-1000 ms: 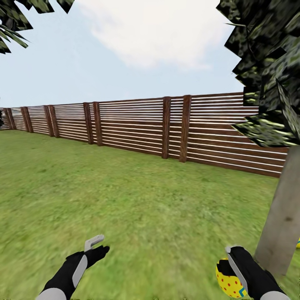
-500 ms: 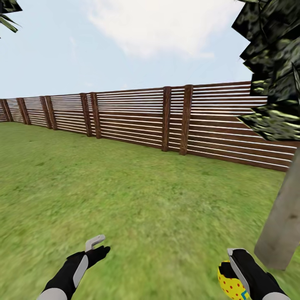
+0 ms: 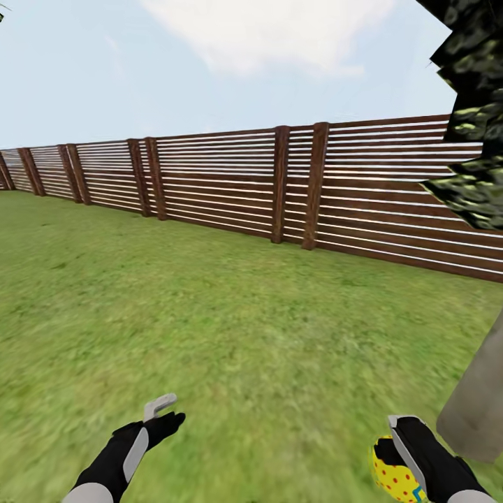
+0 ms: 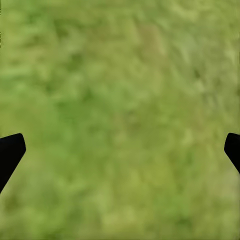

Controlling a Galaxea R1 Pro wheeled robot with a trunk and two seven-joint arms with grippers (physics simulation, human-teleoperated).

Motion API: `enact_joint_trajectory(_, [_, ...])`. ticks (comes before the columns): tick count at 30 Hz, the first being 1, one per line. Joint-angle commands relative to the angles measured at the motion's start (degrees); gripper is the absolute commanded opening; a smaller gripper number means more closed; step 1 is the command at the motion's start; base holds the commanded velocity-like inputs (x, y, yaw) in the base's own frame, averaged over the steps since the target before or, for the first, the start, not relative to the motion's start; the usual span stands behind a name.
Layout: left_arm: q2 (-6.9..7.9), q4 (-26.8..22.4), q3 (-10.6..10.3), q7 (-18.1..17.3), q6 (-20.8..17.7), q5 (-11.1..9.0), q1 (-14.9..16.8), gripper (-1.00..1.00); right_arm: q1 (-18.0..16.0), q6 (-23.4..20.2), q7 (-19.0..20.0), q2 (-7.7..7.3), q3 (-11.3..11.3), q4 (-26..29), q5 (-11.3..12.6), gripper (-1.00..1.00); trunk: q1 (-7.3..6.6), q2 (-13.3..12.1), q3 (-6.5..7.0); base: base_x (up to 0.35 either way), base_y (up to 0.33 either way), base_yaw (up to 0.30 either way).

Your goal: Take the three Easter eggs out of the wicker basket on the lawn in the garden, then place them on the lawn next to a single tree (choose any tree) so that all three eggs are next to the same tree and none are left in the basket.

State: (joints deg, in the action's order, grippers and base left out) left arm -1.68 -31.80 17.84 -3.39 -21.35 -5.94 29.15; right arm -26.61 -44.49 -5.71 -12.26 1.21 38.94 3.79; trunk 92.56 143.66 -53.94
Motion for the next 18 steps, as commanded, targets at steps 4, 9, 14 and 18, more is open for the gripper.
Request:
enact_joint_trajectory(4, [-0.07,-0.1,0.5,-0.2,-0.3,-0.4,0.0,1.00,0.0,8.1,-0.5,-1.46,0.1,-0.3,0.5,-1.00,0.09,0.1,-0.96,0.003,0.000,0.000])
enact_joint_trajectory(9, [-0.07,-0.1,0.6,-0.2,-0.3,-0.4,0.0,1.00,0.0,16.4,-0.5,-1.46,0.0,-0.5,0.4,-1.00,0.22,0.2,-2.25,0.000,0.000,0.000])
enact_joint_trajectory(14, [-0.03,-0.1,0.6,-0.2,-0.3,-0.4,0.0,1.00,0.0,16.9,-0.6,-1.69,0.0,-0.5,0.4,-1.00,0.35,0.2,-3.57,0.000,0.000,0.000])
enact_joint_trajectory(18, [-0.01,-0.1,0.6,-0.2,-0.3,-0.4,0.0,1.00,0.0,19.8,-0.9,-2.30,-0.1,-0.5,0.4,-1.00,0.45,0.3,-4.62,0.000,0.000,0.000])
